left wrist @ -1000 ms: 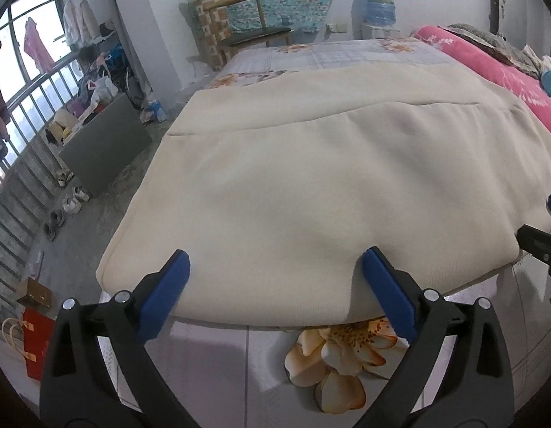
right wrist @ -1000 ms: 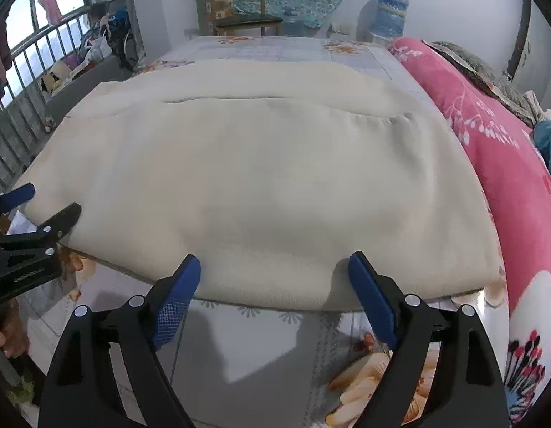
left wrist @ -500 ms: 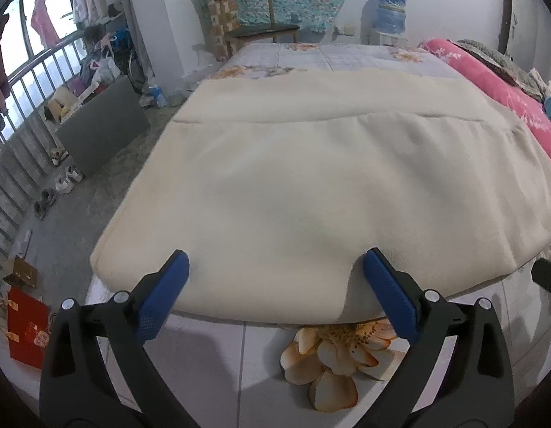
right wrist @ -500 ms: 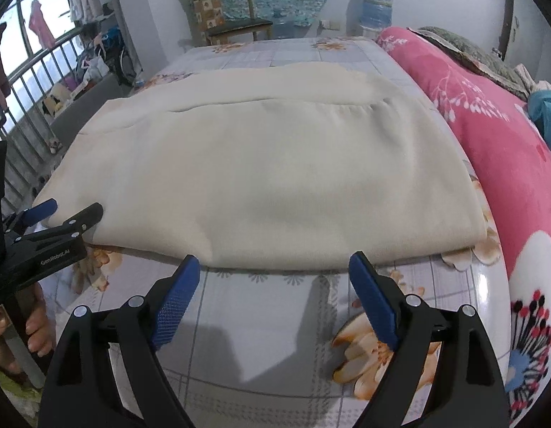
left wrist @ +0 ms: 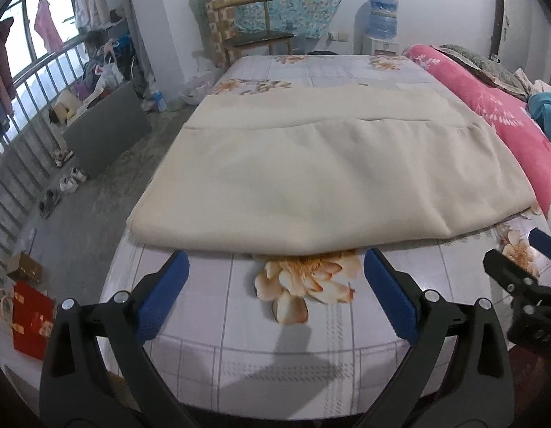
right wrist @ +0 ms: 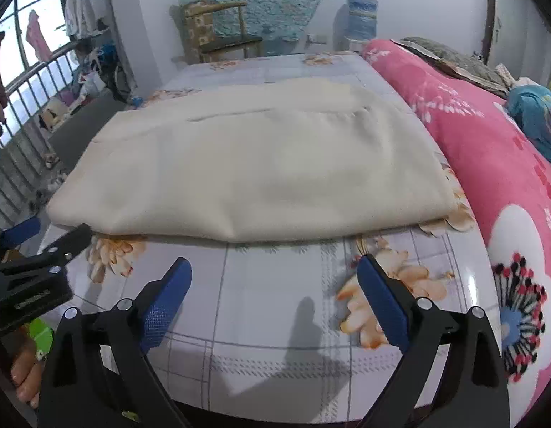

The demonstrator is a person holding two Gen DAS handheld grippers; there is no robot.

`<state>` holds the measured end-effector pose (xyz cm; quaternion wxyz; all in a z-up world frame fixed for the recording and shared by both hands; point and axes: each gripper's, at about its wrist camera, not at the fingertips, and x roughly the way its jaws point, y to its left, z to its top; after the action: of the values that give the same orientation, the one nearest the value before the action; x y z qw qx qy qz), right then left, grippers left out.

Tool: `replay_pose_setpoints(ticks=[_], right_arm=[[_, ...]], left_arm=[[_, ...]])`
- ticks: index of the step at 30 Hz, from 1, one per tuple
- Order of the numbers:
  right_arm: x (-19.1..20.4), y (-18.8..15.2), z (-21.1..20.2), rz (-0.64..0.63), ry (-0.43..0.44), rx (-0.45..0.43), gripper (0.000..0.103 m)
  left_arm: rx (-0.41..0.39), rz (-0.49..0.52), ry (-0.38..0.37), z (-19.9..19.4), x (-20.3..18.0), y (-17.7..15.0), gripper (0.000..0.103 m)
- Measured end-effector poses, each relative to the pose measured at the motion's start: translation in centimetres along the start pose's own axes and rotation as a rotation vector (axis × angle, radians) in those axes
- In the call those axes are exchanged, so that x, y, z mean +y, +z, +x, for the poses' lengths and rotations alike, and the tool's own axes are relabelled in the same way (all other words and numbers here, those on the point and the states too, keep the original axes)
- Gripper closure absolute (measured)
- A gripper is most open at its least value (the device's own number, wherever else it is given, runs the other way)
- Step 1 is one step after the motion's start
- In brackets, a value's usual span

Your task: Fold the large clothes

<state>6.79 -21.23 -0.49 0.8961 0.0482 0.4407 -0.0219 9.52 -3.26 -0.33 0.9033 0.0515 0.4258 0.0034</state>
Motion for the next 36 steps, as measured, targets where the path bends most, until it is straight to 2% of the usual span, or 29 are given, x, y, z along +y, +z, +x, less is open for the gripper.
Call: replay_pose_setpoints(ticks=[4,9,36], right_arm=[[-0.2,-0.3,-0.1,0.014,0.0,0.016,0.011],[0.1,-0.2,-0.8,0.001,-0.004,-0.005,0.011],[0.6,0.4,-0.9,-0.024,-0.034,-0.002,0.011]], left_arm=[[0.017,-0.019,0.001,-0.3,-0.1,-0.4,0.008],[0.033,-0.022,-0.011,-0.5,-0.3,-0.7,0.008],[0.05,-0.049,-0.043,-0.4,-0.4,-0.5,0.008]])
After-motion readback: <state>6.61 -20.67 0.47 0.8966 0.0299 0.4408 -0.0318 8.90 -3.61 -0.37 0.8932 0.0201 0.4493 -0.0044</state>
